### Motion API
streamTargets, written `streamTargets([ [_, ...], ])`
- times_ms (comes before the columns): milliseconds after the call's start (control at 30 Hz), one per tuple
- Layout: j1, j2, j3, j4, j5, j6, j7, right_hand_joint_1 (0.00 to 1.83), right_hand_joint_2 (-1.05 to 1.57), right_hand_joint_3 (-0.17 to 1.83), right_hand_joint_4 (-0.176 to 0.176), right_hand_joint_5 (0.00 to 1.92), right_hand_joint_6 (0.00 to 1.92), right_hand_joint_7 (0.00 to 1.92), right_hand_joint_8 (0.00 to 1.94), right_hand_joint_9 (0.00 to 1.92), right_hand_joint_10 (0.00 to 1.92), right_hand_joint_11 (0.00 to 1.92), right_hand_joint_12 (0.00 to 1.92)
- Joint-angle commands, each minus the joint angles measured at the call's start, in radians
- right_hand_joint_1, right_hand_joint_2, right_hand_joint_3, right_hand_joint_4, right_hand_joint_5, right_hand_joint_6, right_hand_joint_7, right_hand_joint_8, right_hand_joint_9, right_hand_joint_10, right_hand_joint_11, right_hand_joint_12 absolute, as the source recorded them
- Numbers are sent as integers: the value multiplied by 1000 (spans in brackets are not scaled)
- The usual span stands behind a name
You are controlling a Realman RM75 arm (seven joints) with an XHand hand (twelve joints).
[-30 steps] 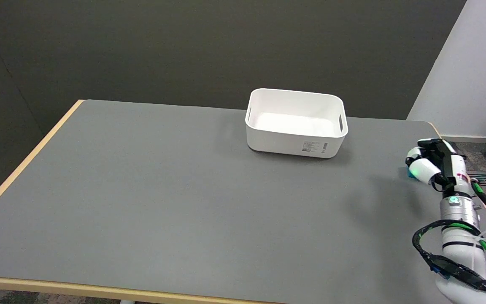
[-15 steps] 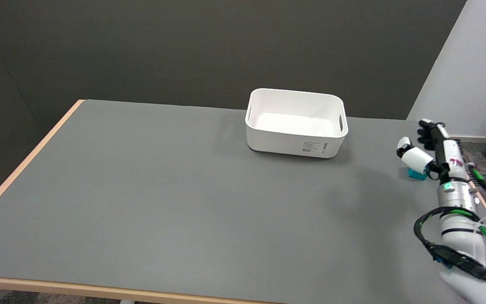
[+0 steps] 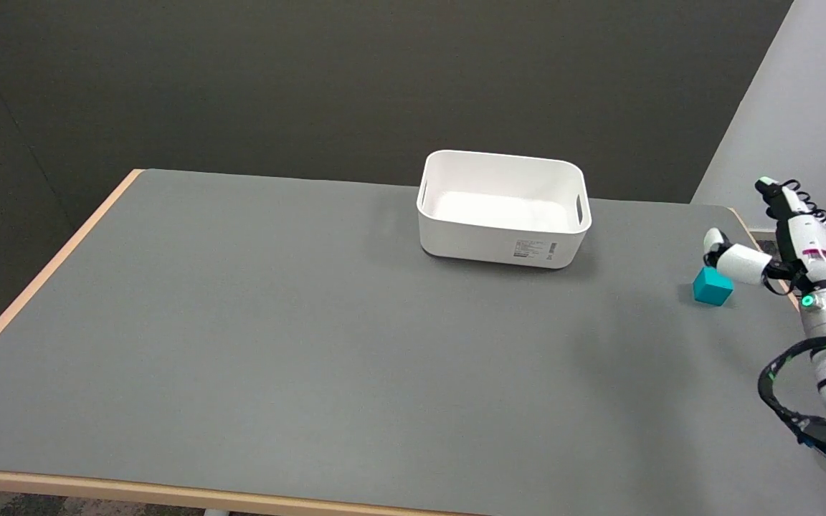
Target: Pick up blue wooden cube.
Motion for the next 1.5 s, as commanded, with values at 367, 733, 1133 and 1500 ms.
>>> streamTargets([
  [367, 15, 143, -25, 199, -189, -311, -82, 562, 642, 904, 21, 93, 311, 188, 291, 144, 644, 13, 1193],
  [733, 77, 172, -54, 309, -162, -310, -82, 541, 651, 896, 13, 79, 306, 178, 286, 141, 640, 8, 1190],
  [1133, 71, 170, -37, 304, -162, -286, -82, 538, 653, 897, 14, 82, 306, 178, 285, 143, 640, 9, 1191],
  [1500, 89, 184, -49, 304, -162, -257, -82, 497, 656, 987, 11, 146, 398, 224, 359, 193, 687, 30, 1160],
])
